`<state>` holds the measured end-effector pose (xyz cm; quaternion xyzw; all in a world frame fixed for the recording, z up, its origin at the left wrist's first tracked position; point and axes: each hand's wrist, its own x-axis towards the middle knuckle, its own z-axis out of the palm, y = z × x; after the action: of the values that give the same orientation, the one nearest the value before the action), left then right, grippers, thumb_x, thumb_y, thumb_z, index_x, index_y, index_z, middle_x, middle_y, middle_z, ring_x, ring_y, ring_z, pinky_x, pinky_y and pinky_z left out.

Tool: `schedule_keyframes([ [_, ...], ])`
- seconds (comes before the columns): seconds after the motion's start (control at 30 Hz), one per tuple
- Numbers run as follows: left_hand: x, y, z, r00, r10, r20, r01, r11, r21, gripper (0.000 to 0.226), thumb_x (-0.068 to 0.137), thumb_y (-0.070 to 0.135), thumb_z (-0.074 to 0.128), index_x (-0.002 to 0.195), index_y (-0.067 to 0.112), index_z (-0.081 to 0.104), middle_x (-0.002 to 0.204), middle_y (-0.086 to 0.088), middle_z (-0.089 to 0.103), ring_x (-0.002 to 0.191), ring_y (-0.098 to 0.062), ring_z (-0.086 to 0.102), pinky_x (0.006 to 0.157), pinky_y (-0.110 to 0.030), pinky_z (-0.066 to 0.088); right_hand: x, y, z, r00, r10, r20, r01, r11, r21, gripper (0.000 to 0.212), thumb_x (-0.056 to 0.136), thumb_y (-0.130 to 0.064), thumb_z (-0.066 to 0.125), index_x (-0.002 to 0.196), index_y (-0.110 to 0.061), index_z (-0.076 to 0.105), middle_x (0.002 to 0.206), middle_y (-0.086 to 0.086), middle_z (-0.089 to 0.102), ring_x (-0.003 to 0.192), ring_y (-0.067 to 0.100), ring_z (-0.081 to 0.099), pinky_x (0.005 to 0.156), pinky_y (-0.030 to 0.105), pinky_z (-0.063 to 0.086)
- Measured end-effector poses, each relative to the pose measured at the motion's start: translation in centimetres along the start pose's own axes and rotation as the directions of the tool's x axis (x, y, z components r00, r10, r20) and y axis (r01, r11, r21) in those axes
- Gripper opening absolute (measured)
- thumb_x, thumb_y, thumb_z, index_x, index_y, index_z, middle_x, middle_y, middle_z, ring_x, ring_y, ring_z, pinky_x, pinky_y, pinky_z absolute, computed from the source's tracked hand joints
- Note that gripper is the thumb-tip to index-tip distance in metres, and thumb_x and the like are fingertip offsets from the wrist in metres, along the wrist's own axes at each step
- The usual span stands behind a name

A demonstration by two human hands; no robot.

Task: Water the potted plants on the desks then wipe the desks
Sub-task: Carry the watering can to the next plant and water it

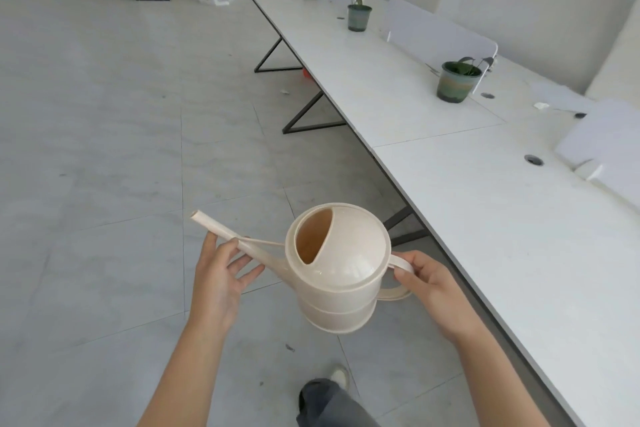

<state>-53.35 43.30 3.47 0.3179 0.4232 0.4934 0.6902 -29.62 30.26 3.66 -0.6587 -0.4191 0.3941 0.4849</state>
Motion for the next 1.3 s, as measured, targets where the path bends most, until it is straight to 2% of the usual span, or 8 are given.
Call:
schedule_keyframes([
  [0.1, 3.5, -0.2, 0.1, 0.999, -0.049, -0.011, 0.049, 0.999, -0.007, 0.051, 0.092, 0.01, 0.043, 0.142, 0.013, 0.03, 0.101, -0.01, 0.056, 0.096, -0.026, 0.059, 0.076, -0.041, 0.051, 3.1, 0.0, 0.6, 1.0, 0.013, 0.022, -0.013, 1.0, -0.025, 0.024, 0.09, -0.002, 0.048, 0.088, -0.021, 0.061, 0.069, -0.024, 0.064, 0.065, -0.01, 0.052, 0.062, 0.004, 0.038],
  [0.27, 11.6, 1.0, 1.7, 0.998, -0.063, -0.016, 0.063, 0.998, 0.026, 0.053, 0.092, 0.01, 0.045, 0.142, 0.013, 0.03, 0.102, -0.012, 0.054, 0.092, -0.024, 0.059, 0.072, -0.039, 0.051, 10.8, -0.4, 1.0, 0.996, 0.002, 0.086, 0.001, 1.0, -0.027, 0.015, 0.086, -0.011, 0.053, 0.095, -0.019, 0.062, 0.092, 0.0, 0.064, 0.079, 0.001, 0.056, 0.069, 0.008, 0.041],
  [0.37, 16.6, 2.4, 3.0, 0.999, -0.037, -0.025, 0.038, 0.999, 0.039, 0.053, 0.091, 0.008, 0.045, 0.141, 0.016, 0.031, 0.097, -0.009, 0.055, 0.089, -0.022, 0.059, 0.076, -0.039, 0.051, 16.6, -0.7, 1.1, 0.996, 0.002, 0.085, 0.001, 0.999, -0.044, 0.02, 0.088, -0.005, 0.052, 0.093, -0.02, 0.064, 0.091, 0.014, 0.065, 0.083, 0.014, 0.054, 0.077, 0.025, 0.04],
  [0.47, 21.2, 4.2, 4.1, 0.999, 0.002, -0.037, 0.0, 0.999, 0.05, 0.052, 0.091, 0.008, 0.045, 0.141, 0.018, 0.032, 0.093, -0.006, 0.056, 0.09, -0.021, 0.06, 0.08, -0.04, 0.051, 22.3, -1.6, 1.8, 0.996, 0.009, 0.083, -0.006, 0.999, -0.034, 0.024, 0.088, -0.002, 0.051, 0.089, -0.022, 0.064, 0.089, -0.009, 0.069, 0.085, 0.011, 0.056, 0.078, 0.026, 0.042],
  [0.7, 30.6, 6.9, 5.6, 0.995, 0.035, -0.092, -0.034, 0.999, 0.009, 0.053, 0.092, 0.01, 0.045, 0.142, 0.025, 0.032, 0.094, -0.004, 0.057, 0.092, -0.02, 0.06, 0.083, -0.039, 0.05, 33.1, -4.2, 3.5, 0.993, 0.031, 0.116, -0.032, 0.999, 0.006, 0.02, 0.088, -0.001, 0.051, 0.087, -0.018, 0.062, 0.085, -0.016, 0.064, 0.075, -0.004, 0.056, 0.07, 0.01, 0.042],
  [0.83, 35.9, 7.7, 5.9, 0.995, 0.012, -0.097, -0.011, 1.0, 0.015, 0.054, 0.092, 0.01, 0.046, 0.142, 0.026, 0.031, 0.107, -0.009, 0.056, 0.099, -0.023, 0.06, 0.083, -0.04, 0.05, 38.0, -5.4, 4.8, 0.995, 0.051, 0.089, -0.055, 0.997, 0.045, 0.015, 0.073, -0.019, 0.056, 0.086, -0.016, 0.062, 0.078, -0.017, 0.066, 0.072, -0.003, 0.055, 0.066, 0.008, 0.042],
  [1.07, 47.2, 9.7, 7.4, 0.996, -0.078, 0.041, 0.077, 0.996, 0.042, 0.057, 0.092, 0.01, 0.049, 0.141, 0.03, 0.03, 0.111, -0.011, 0.056, 0.104, -0.025, 0.059, 0.085, -0.042, 0.051, 45.7, -7.0, 6.6, 0.994, 0.094, -0.06, -0.092, 0.995, 0.037, 0.028, 0.068, -0.023, 0.054, 0.091, -0.012, 0.064, 0.082, -0.015, 0.067, 0.082, 0.012, 0.055, 0.075, 0.023, 0.041],
  [1.3, 57.5, 12.7, 11.4, 0.951, -0.133, 0.278, 0.11, 0.989, 0.098, 0.05, 0.091, 0.008, 0.047, 0.137, 0.026, 0.037, 0.104, -0.009, 0.056, 0.104, -0.026, 0.061, 0.082, -0.041, 0.053, 51.8, -8.2, 7.9, 0.93, 0.109, -0.35, -0.062, 0.988, 0.143, 0.013, 0.079, -0.005, 0.058, 0.076, -0.017, 0.063, 0.07, -0.01, 0.07, 0.075, 0.01, 0.059, 0.071, 0.025, 0.041],
])
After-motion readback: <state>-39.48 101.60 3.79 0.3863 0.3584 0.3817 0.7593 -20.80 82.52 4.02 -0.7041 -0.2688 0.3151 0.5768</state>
